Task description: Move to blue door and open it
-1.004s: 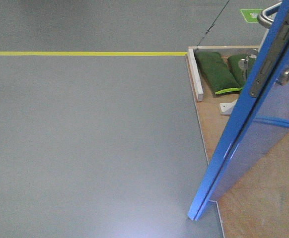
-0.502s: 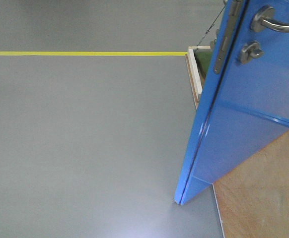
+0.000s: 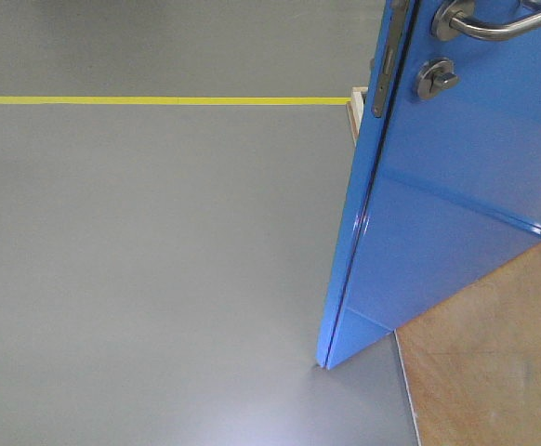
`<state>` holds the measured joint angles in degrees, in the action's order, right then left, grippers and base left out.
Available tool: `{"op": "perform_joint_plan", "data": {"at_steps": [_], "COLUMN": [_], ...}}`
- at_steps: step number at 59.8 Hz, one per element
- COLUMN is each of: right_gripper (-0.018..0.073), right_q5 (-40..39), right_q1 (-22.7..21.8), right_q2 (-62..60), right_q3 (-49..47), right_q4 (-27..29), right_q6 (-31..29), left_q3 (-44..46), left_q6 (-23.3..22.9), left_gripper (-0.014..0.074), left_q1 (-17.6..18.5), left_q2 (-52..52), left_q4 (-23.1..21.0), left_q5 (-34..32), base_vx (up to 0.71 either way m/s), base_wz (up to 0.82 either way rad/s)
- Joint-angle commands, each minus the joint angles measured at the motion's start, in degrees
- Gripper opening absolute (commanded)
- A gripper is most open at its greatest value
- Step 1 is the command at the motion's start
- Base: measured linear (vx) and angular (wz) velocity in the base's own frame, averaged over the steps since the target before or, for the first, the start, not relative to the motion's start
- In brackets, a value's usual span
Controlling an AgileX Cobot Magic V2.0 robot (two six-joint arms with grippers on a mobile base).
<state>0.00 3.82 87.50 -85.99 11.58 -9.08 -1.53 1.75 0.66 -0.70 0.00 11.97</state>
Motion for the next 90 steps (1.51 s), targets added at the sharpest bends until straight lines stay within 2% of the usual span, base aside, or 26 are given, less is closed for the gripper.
{"op": "perform_joint_plan", "data": {"at_steps": [1,90], "right_gripper": [-0.0008,-0.0008], "right_q5": [-4.54,-4.03], "right_q1": [-0.04,-0.04], "right_q2": [-2.00,-0.76], "right_q3": [-1.80,-1.80], "right_q4": [-0.10,-0.10], "right_q6": [-0.17,-0.17], "left_q3": [-0.34,-0.34], "left_q6": [-0.18,-0.18], "left_gripper": [0.0070,0.0070], "left_q1": [0.44,0.44], "left_q2": [-0.81,-0.81], "left_q4": [0.00,0.00], "left_q5": [-4.81,-4.81], "base_vx": [0.00,0.00], "base_wz": [0.00,0.00]}}
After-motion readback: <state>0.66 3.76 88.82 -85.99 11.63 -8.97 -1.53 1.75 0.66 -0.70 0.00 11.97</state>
